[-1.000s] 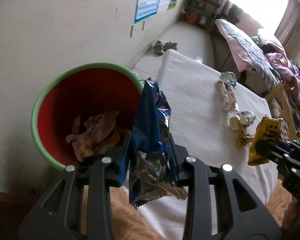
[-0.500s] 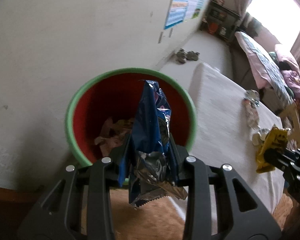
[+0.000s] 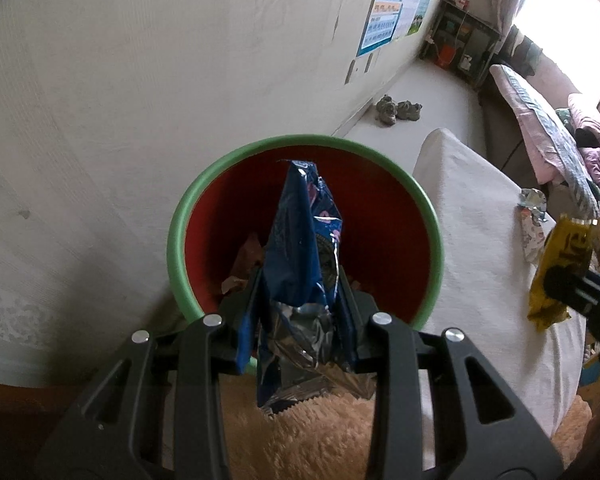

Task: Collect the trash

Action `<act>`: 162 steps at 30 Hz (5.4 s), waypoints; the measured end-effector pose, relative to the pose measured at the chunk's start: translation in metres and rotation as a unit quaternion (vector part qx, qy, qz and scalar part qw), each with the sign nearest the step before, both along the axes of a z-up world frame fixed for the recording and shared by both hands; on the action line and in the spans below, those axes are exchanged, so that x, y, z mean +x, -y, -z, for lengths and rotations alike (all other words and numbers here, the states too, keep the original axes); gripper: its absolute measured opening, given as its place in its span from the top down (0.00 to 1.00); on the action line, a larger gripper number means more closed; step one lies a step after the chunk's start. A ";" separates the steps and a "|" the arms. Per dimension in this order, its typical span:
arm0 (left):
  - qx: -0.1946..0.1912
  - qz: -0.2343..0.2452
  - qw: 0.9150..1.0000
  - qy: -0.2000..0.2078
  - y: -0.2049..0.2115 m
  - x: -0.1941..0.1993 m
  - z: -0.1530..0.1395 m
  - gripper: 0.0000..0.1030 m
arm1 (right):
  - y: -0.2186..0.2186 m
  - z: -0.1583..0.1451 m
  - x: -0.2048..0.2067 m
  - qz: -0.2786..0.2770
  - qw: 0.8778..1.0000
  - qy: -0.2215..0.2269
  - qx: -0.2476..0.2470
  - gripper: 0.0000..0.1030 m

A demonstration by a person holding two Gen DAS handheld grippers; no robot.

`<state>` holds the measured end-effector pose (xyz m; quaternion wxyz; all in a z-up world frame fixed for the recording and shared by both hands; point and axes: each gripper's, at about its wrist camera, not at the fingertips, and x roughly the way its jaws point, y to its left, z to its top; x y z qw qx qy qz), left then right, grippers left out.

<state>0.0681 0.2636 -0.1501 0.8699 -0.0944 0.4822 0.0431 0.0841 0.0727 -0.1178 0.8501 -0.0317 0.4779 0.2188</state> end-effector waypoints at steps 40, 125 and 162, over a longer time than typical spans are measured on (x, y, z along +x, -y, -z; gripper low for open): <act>-0.007 -0.022 0.999 -0.044 -0.014 0.022 0.028 0.52 | -0.061 0.006 0.032 -0.069 0.997 -0.004 0.021 0.72; 0.105 0.414 0.898 -0.107 0.417 0.085 0.083 0.50 | 0.353 0.102 -0.107 0.308 0.936 -0.108 0.134 0.29; -0.016 0.306 0.946 -0.104 0.297 -0.008 0.058 0.44 | 0.309 0.082 -0.121 0.270 0.950 -0.130 0.091 0.57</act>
